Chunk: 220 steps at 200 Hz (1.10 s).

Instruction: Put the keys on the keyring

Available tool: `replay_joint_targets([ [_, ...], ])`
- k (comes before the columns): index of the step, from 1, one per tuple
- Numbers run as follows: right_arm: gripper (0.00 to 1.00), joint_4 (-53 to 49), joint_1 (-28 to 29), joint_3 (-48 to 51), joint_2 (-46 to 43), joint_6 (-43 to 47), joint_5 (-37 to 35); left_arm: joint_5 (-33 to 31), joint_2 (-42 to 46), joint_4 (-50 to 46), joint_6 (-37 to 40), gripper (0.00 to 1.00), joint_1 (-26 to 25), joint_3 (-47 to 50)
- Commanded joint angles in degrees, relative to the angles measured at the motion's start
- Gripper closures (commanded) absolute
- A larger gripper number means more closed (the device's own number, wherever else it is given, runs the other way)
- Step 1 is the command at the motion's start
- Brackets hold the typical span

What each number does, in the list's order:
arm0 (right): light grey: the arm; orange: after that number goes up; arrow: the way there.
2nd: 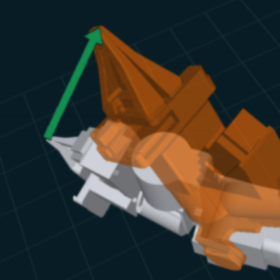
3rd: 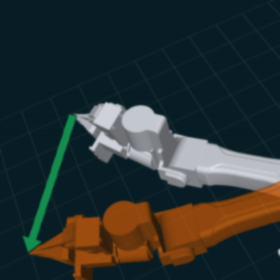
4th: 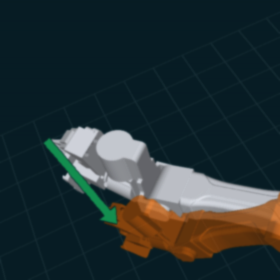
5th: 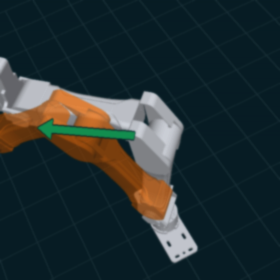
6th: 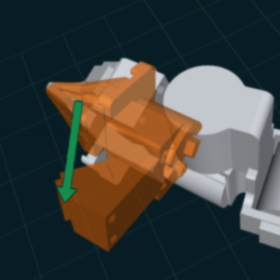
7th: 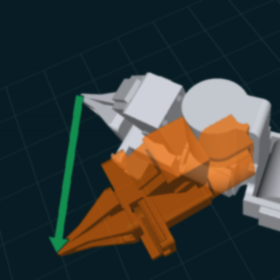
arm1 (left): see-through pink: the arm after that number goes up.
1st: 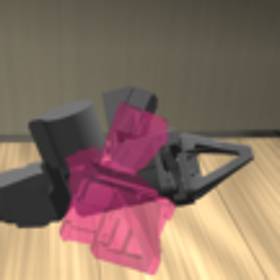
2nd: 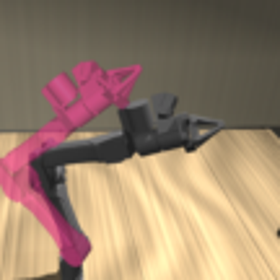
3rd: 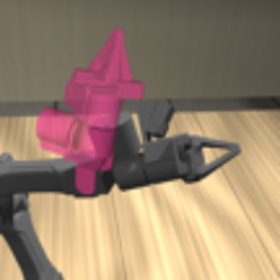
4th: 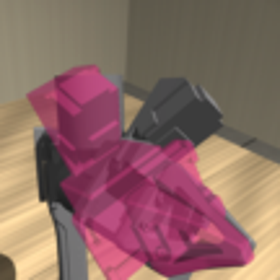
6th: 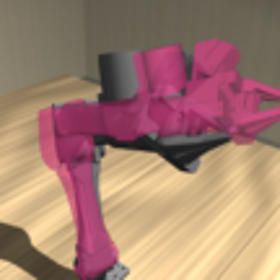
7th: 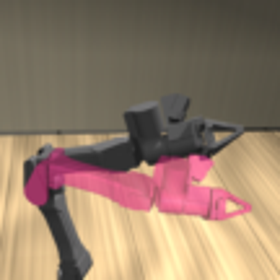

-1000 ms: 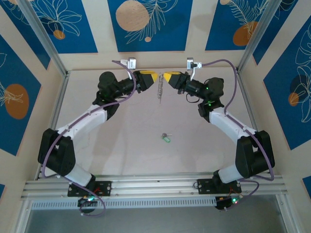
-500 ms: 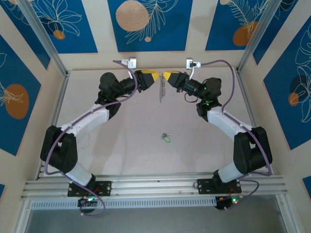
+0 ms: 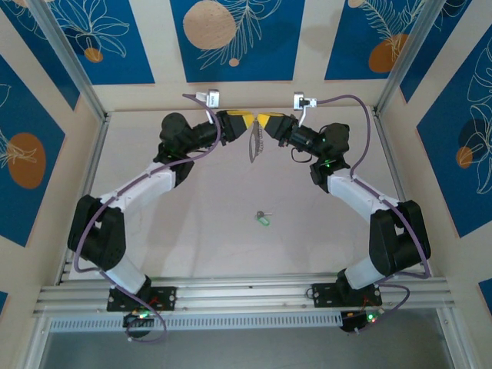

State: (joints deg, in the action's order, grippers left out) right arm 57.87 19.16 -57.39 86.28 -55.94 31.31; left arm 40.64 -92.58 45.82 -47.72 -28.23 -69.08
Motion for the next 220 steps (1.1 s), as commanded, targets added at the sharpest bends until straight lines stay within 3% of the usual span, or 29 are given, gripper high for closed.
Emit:
replay_joint_targets([
  [1,1.00,2.2,0.4,-0.2,0.1,0.2,-0.6,1.5,-0.4,1.7,-0.3,0.62,-0.9,-2.3],
  [74,1.00,1.4,0.4,0.0,-0.2,0.6,0.1,1.6,-1.0,1.9,-0.2,0.76,-1.1,-2.9],
  [111,1.00,0.4,0.7,0.0,-0.7,1.2,0.5,2.3,-1.5,1.9,0.0,0.87,-1.4,-3.2],
  [134,1.00,-0.3,0.9,0.0,-1.1,1.8,0.5,3.1,-1.8,1.8,0.0,1.00,-1.6,-3.5],
  [161,1.00,-2.5,0.5,-0.1,-2.2,2.5,0.5,3.3,-1.5,0.9,0.6,1.00,-1.6,-3.4],
  [185,0.72,-5.8,-2.3,1.2,-5.0,3.0,1.3,4.8,-0.6,-3.3,3.7,1.00,-1.6,-3.9],
  [220,0.58,-15.4,-6.6,2.1,-10.5,7.0,6.0,9.4,0.9,-14.4,12.3,1.00,-1.4,-7.0],
])
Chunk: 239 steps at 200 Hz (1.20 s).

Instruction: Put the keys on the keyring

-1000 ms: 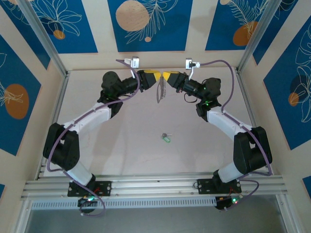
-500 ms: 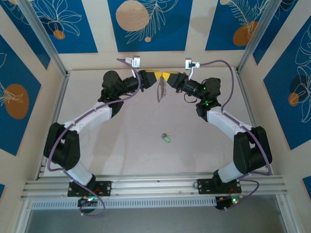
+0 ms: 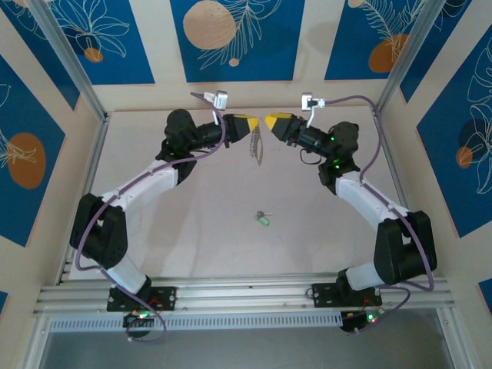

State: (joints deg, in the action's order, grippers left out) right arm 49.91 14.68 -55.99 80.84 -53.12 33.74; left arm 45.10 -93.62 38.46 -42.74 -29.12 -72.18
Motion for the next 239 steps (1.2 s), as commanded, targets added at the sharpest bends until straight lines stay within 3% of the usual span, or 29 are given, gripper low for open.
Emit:
replay_joint_targets([
  [1,0.58,-7.9,-2.2,0.7,-5.2,4.4,3.7,5.1,1.9,-7.5,7.5,1.00,-0.5,-3.9],
  [45,0.54,-22.3,-3.9,0.3,-11.8,14.2,9.8,11.7,1.9,-24.8,20.7,1.00,0.0,-10.2],
  [88,0.56,-26.3,-4.7,-0.6,-13.1,17.9,16.2,16.7,1.1,-34.8,28.0,1.00,0.9,-14.9],
  [239,0.62,-19.7,-1.1,-0.7,-8.4,15.1,12.9,21.3,0.0,-28.3,22.9,1.00,1.1,-15.0],
])
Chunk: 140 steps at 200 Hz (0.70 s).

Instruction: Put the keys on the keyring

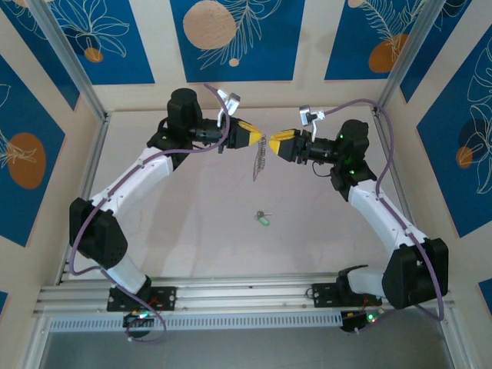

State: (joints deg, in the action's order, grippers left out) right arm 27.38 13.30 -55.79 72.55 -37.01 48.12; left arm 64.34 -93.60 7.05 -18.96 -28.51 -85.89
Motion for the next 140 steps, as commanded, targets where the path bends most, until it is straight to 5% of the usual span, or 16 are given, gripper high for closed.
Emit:
replay_joint_targets([
  [1,0.62,3.0,0.3,-0.9,-0.1,-1.0,-1.5,2.0,0.0,3.1,-0.9,1.00,0.5,-1.3],
  [140,0.68,4.9,2.5,-3.6,2.0,-2.1,-1.6,3.3,-0.4,4.7,-2.5,1.00,0.5,-1.0],
])
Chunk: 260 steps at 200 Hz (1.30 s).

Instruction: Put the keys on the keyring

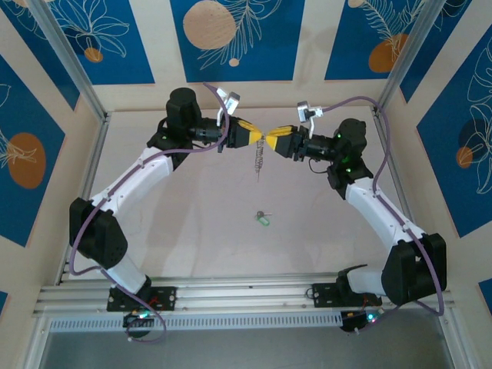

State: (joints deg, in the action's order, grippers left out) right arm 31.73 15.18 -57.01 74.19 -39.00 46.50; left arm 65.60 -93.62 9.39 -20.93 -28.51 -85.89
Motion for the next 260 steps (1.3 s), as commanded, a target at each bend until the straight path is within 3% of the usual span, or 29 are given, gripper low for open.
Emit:
replay_joint_targets([
  [1,0.69,0.5,0.7,-2.4,0.4,-0.1,0.0,2.1,-0.3,2.4,-0.6,1.00,0.5,-1.0],
  [62,0.76,0.5,1.2,-3.8,1.7,-0.1,-0.4,2.7,-0.6,2.8,-0.9,1.00,0.3,-0.9],
  [108,1.00,0.5,1.4,-4.0,2.4,-0.3,0.4,2.8,-0.9,4.4,-2.3,1.00,0.4,-0.9],
  [152,1.00,2.8,1.0,-1.7,2.4,-0.9,-2.4,-1.4,0.0,5.3,-3.2,1.00,0.4,-0.1],
  [160,1.00,4.8,0.5,-0.7,2.4,-2.0,-3.5,-4.3,0.9,5.1,-3.2,0.87,0.4,0.6],
  [181,1.00,10.9,-1.0,1.6,2.9,-6.2,-5.8,-13.1,3.5,6.5,-4.2,0.65,0.4,3.9],
  [222,1.00,22.0,-2.2,5.0,3.9,-11.9,-9.4,-23.2,6.5,17.7,-13.7,0.57,0.4,11.9],
  [260,1.00,29.3,-1.9,5.5,5.3,-15.8,-13.1,-24.6,4.7,29.7,-23.1,0.52,0.4,15.8],
])
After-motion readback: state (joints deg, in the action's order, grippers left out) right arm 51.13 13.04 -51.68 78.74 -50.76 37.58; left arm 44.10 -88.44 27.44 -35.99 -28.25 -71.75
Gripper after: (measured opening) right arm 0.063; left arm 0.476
